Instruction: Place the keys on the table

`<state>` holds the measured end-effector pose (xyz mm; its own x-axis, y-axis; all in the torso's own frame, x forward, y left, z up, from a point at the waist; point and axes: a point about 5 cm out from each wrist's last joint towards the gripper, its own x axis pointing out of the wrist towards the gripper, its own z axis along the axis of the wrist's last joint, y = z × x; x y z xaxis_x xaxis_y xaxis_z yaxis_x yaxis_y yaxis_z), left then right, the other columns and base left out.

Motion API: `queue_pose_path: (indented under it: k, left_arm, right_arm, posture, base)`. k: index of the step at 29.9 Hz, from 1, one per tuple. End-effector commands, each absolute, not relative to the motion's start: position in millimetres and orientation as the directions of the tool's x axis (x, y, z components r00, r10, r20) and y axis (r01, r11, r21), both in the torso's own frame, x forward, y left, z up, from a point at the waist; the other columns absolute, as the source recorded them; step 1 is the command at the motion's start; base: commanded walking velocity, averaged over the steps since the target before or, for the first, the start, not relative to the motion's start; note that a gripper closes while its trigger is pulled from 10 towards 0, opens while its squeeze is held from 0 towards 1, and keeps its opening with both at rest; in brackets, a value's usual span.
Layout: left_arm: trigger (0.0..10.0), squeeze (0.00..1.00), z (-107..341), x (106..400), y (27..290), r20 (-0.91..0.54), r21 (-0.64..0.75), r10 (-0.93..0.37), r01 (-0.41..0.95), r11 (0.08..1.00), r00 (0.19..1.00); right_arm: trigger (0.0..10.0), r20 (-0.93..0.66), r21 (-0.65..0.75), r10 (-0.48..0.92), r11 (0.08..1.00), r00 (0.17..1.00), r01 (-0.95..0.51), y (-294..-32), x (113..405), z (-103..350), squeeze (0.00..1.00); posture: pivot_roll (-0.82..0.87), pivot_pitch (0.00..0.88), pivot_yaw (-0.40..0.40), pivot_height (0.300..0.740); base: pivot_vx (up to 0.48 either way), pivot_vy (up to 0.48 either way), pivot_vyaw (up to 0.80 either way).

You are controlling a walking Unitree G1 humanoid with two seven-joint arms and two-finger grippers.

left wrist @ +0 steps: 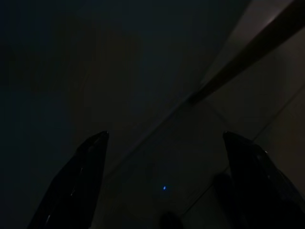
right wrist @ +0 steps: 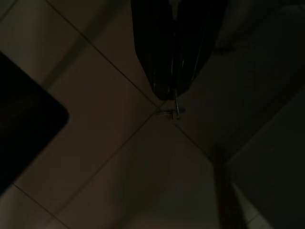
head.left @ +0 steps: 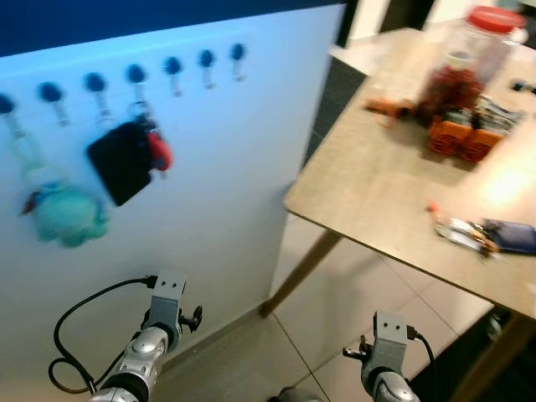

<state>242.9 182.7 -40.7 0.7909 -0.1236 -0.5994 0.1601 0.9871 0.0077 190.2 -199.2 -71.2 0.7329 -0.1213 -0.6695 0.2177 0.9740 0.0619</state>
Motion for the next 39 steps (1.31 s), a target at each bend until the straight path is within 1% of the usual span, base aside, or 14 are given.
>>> queue_pose_path:
  k: [1,15,24,26,28,39]
  left_arm:
    - [10.0,0.00,-43,241,181,-0.604,-0.008,-0.126,0.152,0.988,0.787]
    - [10.0,0.00,-44,239,181,-0.599,-0.019,-0.126,0.144,0.989,0.791]
    - [10.0,0.00,-43,240,181,-0.590,-0.025,-0.124,0.136,0.990,0.798]
    - [10.0,0.00,-43,241,181,-0.584,-0.021,-0.124,0.138,0.990,0.802]
    - [10.0,0.00,-42,241,181,-0.579,-0.026,-0.126,0.136,0.990,0.805]
    - [10.0,0.00,-41,244,178,-0.577,-0.028,-0.125,0.133,0.991,0.807]
  right_arm:
    - [10.0,-0.669,0.058,-0.117,0.976,0.734,0.208,-198,190,-72,0.00]
    - [10.0,-0.660,0.064,-0.097,0.981,0.745,0.183,-194,194,-70,0.00]
    - [10.0,-0.646,0.057,-0.072,0.988,0.760,0.143,-191,198,-68,0.00]
    - [10.0,-0.638,0.051,-0.054,0.992,0.769,0.112,-189,199,-67,0.00]
    - [10.0,-0.647,0.051,-0.055,0.992,0.761,0.115,-189,197,-69,0.00]
    - [10.0,-0.651,0.056,-0.051,0.992,0.757,0.115,-188,197,-69,0.00]
  posture:
    - [0.02,0.056,0.000,0.740]
    - [0.02,0.057,-0.001,0.740]
    - [0.03,0.058,-0.002,0.740]
    - [0.03,0.059,-0.002,0.740]
    - [0.03,0.059,-0.003,0.740]
    - [0.03,0.066,-0.005,0.740]
  base:
    - [0.000,0.000,-0.80]
    - [0.000,0.000,-0.80]
    - [0.000,0.000,-0.80]
    - [0.000,0.000,0.00]
    - [0.000,0.000,0.00]
    - [0.000,-0.440,0.00]
